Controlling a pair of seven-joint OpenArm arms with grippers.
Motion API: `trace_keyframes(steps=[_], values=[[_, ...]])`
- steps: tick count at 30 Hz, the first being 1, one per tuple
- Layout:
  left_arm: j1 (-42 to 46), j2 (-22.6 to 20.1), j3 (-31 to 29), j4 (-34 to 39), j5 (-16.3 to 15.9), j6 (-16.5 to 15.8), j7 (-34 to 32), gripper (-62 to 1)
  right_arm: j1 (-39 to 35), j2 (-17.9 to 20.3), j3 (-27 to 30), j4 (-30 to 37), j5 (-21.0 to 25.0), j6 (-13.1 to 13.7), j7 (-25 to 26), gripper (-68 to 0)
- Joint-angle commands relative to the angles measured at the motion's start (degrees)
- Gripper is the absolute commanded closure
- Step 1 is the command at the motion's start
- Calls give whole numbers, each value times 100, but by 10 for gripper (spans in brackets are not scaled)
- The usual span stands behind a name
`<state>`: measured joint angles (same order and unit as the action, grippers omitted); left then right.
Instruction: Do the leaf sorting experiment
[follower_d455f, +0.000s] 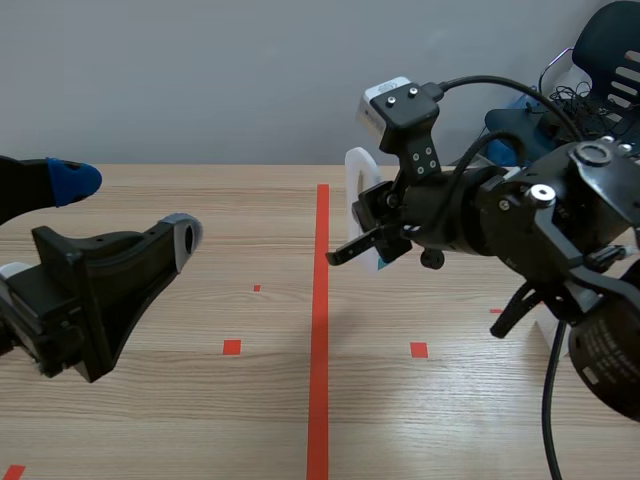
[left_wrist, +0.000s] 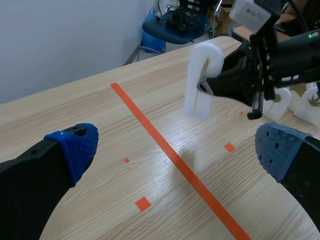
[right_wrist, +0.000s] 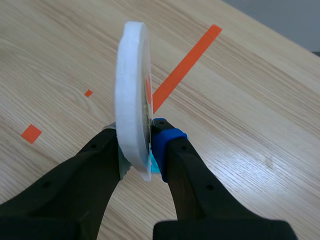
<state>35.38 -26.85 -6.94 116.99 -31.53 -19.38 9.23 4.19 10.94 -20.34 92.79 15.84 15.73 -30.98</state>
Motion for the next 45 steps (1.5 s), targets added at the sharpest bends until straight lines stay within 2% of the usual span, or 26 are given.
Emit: trace_keyframes(steps=[1, 7, 9, 10, 19, 21, 29, 41, 45], values=[[-4, -2, -24, 7, -39, -13, -83, -623, -142, 17, 140, 140, 26, 11, -37, -30], [-20, -2, -24, 7, -39, -15, -85, -623, -848, 15, 905, 566, 48, 4, -87, -30], [-20, -2, -24, 7, -39, -15, -85, -623, -1141, 13, 1187, 658, 96, -70, -61, -30], [-17, -2, -24, 7, -39, -15, -83, -623, -1283, 11, 1314, 686, 136, -136, -35, -30], [-17, -2, -24, 7, -39, -13, -83, -623, -2118, -17, 2310, 699, 127, -168, 382, -30], [-17, -2, -24, 7, -39, -13, -83, -623, -2153, -17, 2518, 691, 129, -271, 481, -30], [-17, 0, -24, 7, -39, -13, -83, -623, -2114, -17, 2944, 308, 136, -269, 852, -30], [-17, 0, -24, 7, -39, -13, -81, -623, -1746, 4, 3777, -415, 269, -260, 931, -30], [-17, 0, -24, 7, -39, -13, -81, -623, -1733, 0, 3838, -452, 282, -223, 951, -30]])
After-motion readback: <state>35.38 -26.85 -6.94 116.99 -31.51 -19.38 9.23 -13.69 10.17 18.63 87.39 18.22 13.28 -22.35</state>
